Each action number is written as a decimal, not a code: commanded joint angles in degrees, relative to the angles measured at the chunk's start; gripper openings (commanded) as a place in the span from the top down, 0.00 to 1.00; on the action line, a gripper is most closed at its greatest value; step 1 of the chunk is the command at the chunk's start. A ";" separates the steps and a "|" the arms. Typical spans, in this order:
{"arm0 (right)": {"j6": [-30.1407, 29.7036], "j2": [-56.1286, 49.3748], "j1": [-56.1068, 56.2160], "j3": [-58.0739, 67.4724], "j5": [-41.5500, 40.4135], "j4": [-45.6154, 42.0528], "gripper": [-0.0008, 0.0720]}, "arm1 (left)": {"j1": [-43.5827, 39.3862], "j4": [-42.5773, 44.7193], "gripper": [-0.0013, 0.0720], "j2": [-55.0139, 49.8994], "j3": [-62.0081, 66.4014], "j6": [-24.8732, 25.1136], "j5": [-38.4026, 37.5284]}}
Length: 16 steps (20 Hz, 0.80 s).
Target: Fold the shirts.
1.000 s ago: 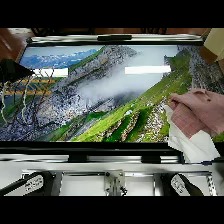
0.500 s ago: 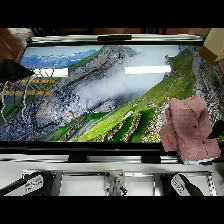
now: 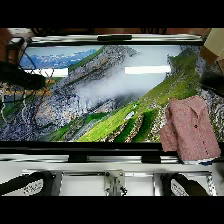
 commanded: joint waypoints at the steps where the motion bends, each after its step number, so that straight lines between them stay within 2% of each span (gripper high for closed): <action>1: 5.51 -9.42 15.10 1.40 -3.48 6.99 0.29 | -9.73 11.91 0.01 -4.07 0.00 -4.92 -3.54; 3: 1.38 -13.99 16.72 1.40 -1.95 16.44 0.29 | -10.64 11.82 0.00 -5.62 -0.35 -8.35 -5.70; 4: 0.42 -15.06 17.09 1.40 -1.40 17.81 0.29 | -10.64 11.80 0.00 -5.49 -1.01 -8.76 -4.72; 8: -1.29 -15.26 17.05 1.40 0.48 16.17 0.29 | -10.80 5.55 0.00 -5.25 -1.79 -9.99 -1.95; 12: -1.27 -15.26 17.05 1.40 0.42 16.15 0.29 | -11.52 4.39 0.00 -5.25 -1.92 -7.69 -0.31; 16: -1.27 -15.26 17.05 1.40 0.42 16.17 0.29 | -11.61 0.90 0.00 -5.25 -3.26 -7.61 4.28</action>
